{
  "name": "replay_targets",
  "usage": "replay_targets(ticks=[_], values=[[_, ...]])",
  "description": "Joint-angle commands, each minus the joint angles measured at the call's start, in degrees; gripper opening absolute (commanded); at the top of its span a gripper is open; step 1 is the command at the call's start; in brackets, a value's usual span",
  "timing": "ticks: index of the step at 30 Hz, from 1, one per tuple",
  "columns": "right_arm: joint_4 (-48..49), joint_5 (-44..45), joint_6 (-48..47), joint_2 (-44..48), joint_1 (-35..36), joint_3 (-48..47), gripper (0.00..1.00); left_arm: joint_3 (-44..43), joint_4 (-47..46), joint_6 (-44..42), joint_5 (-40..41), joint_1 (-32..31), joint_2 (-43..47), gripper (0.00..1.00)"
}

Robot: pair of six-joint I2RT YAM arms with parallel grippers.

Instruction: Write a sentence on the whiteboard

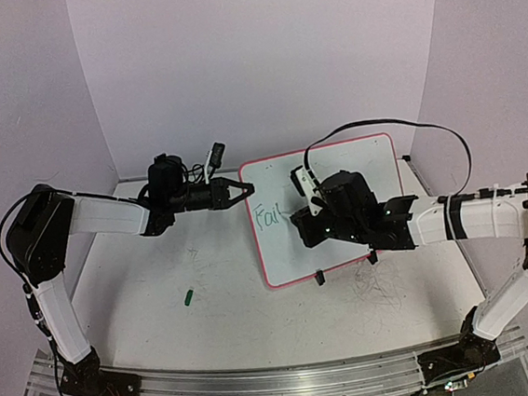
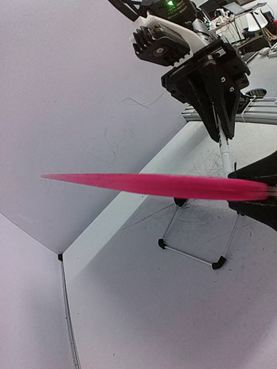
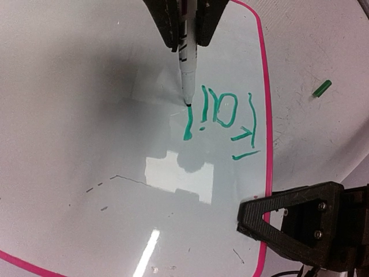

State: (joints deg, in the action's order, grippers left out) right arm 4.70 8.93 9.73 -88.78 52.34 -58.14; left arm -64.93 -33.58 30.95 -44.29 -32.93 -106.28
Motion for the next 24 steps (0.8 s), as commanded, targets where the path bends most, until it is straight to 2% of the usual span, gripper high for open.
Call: replay_targets(ticks=[1,11,17,24], values=[[-1.3,0.7,1.5,1.5,-0.4,2.1,0.00,-2.4,0.7,-0.4,0.2,-0.8,-0.5,0.00],[-1.4,0.6,2.1,2.0,-0.4,3.6,0.00,-2.4,0.7,-0.4,0.1,-0.9,-0.5,0.00],[-1.6,4.6,1.8,3.6,-0.4,1.9,0.00,-1.9,0.7,-0.5,0.2,-0.9,-0.4,0.00],[0.7,-0.5,-0.1,4.8,-0.4,0.2,0.00,-1.7,0.8,-0.5,0.3,-0.9,-0.2,0.00]])
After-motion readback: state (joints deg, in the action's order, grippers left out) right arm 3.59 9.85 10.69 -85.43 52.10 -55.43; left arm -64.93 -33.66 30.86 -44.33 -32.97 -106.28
